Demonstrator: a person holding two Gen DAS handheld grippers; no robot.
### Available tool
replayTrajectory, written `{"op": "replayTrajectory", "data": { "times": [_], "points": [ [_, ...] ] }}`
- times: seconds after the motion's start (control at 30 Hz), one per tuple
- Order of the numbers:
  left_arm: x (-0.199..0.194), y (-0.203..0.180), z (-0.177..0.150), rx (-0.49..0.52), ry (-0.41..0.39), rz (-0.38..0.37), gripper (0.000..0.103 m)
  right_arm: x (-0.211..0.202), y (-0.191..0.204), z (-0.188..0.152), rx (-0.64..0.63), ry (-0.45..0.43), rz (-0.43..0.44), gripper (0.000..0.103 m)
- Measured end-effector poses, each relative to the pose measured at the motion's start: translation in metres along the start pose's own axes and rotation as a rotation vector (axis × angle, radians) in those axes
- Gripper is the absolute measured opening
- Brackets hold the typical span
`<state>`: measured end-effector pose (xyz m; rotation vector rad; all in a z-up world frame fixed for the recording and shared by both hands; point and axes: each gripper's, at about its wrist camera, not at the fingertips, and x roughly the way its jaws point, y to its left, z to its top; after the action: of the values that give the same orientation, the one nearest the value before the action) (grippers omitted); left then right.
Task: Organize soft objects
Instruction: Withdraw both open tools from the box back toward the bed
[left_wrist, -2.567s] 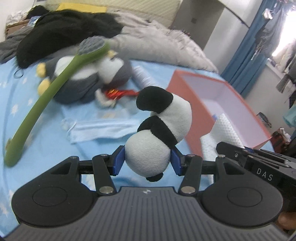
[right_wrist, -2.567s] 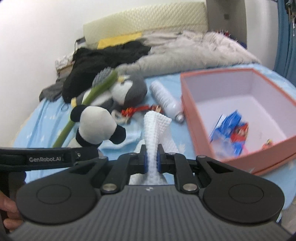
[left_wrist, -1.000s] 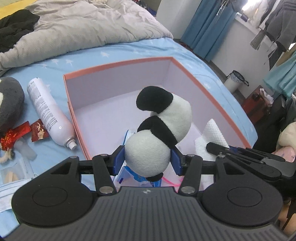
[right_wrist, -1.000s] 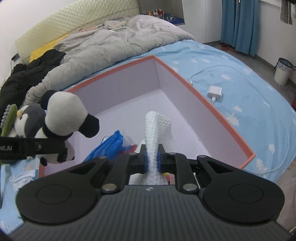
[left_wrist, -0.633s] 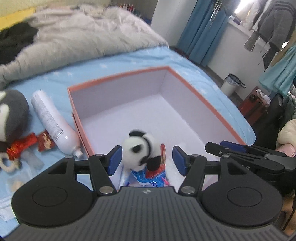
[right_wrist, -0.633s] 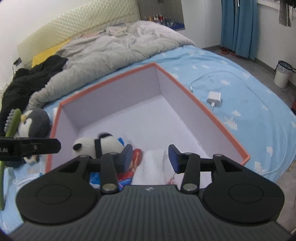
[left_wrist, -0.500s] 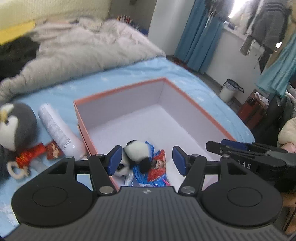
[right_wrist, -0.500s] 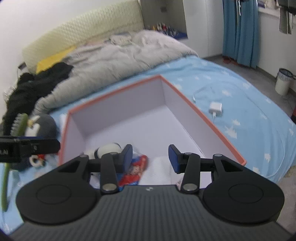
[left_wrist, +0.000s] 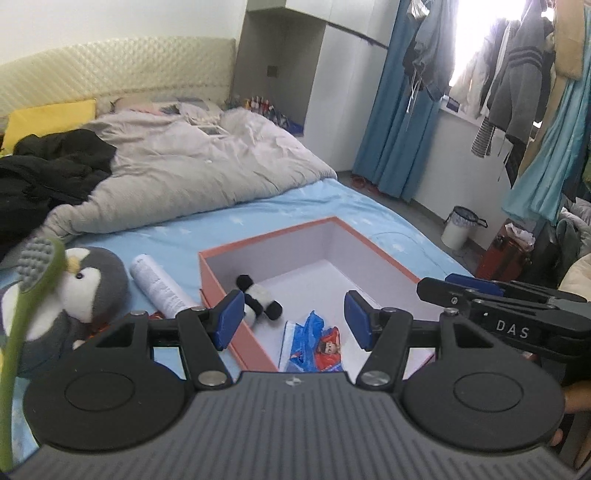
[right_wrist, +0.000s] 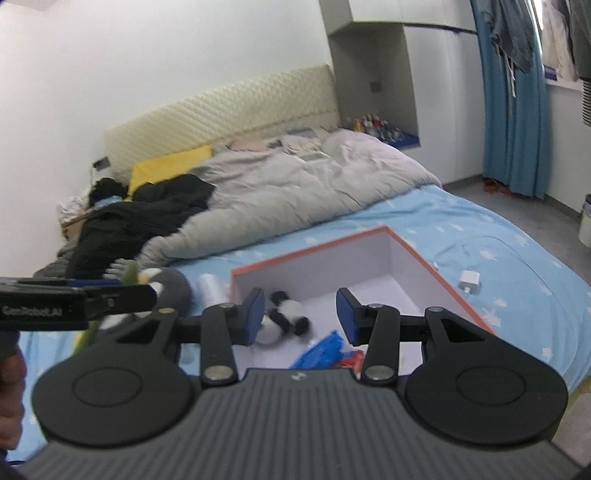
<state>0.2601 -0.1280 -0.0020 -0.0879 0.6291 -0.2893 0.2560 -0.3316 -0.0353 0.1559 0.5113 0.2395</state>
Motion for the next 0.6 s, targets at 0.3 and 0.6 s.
{"op": "replayTrajectory", "data": {
  "times": [0.3,0.6],
  "points": [
    [-0.06,0.014,-0.027,-0.021,-0.066,0.041,0.066,-0.03,0.039,-0.02,-0.034,-0.052,0.084,0.046],
    [-0.096,0.031,-0.066,-0.058,-0.051,0.08,0.066,-0.052,0.065,-0.058,-0.035,-0.043,0.123,0.046]
  ]
}}
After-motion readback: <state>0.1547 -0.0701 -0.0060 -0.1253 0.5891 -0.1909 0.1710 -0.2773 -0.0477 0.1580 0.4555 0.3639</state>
